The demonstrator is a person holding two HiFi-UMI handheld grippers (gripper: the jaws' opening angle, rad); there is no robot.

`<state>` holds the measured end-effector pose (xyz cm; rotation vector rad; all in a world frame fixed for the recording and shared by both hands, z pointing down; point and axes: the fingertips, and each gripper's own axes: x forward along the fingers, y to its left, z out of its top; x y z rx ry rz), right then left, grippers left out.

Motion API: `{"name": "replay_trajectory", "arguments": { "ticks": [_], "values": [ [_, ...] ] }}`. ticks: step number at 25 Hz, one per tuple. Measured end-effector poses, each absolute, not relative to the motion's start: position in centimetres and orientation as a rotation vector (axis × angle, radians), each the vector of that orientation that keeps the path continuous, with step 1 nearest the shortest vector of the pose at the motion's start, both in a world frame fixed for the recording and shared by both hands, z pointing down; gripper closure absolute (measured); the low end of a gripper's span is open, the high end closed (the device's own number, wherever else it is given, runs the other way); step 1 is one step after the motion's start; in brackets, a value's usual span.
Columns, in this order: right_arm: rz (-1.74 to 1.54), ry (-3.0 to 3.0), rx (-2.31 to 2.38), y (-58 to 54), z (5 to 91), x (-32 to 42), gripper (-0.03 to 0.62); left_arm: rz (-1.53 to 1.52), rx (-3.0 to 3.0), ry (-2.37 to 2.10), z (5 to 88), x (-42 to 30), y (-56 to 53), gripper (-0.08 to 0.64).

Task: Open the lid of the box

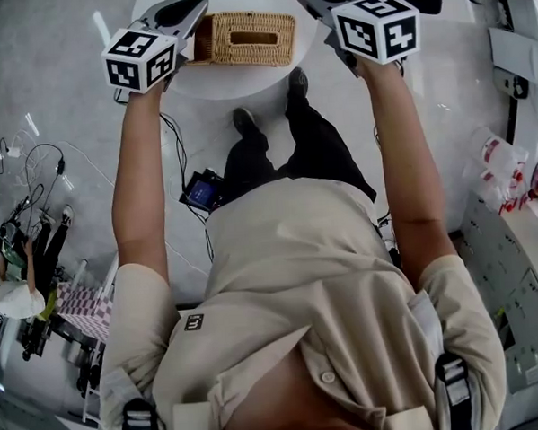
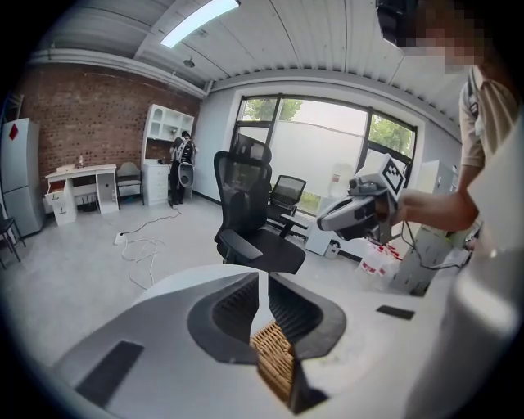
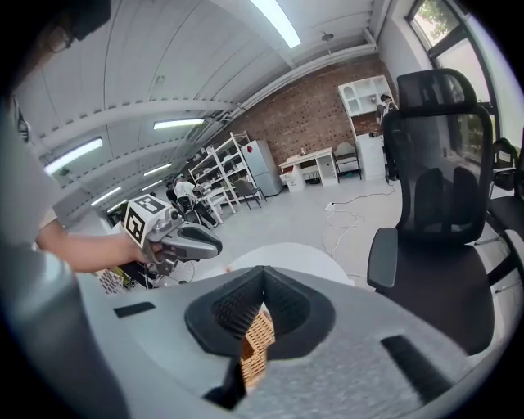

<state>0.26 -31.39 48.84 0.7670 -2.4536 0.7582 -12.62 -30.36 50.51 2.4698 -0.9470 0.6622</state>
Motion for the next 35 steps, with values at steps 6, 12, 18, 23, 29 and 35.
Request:
{"name": "replay_trajectory", "arguments": {
  "ticks": [6,12,18,23,29,35],
  "values": [
    [0.816,-2.426,0.752,-31.1,51.8,0.6,0.598,0.727,2.446,-0.900,53.8,-12.0,-29.8,0.546],
    [0.888,-2.391,0.715,-30.6,55.3,0.5,0.597,0.784,2.429,-0.837,56.7,-11.5,-29.6,0.546],
    [0.976,-2.356,0.663,-29.4,58.1,0.4,0.537,0.847,2.464,-0.805,57.5,-11.0,-29.6,0.545],
    [1.035,-2.318,0.644,-29.0,60.8,-0.2,0.503,0.932,2.496,-0.764,58.3,-11.0,-30.0,0.475],
    [1.098,-2.284,0.627,-28.5,63.2,-0.2,0.475,1.069,2.529,-0.691,59.5,-10.1,-29.6,0.442],
    [1.210,-2.250,0.577,-27.4,64.8,-0.4,0.430,1.114,2.561,-0.664,60.4,-9.6,-29.4,0.439]
  ]
}}
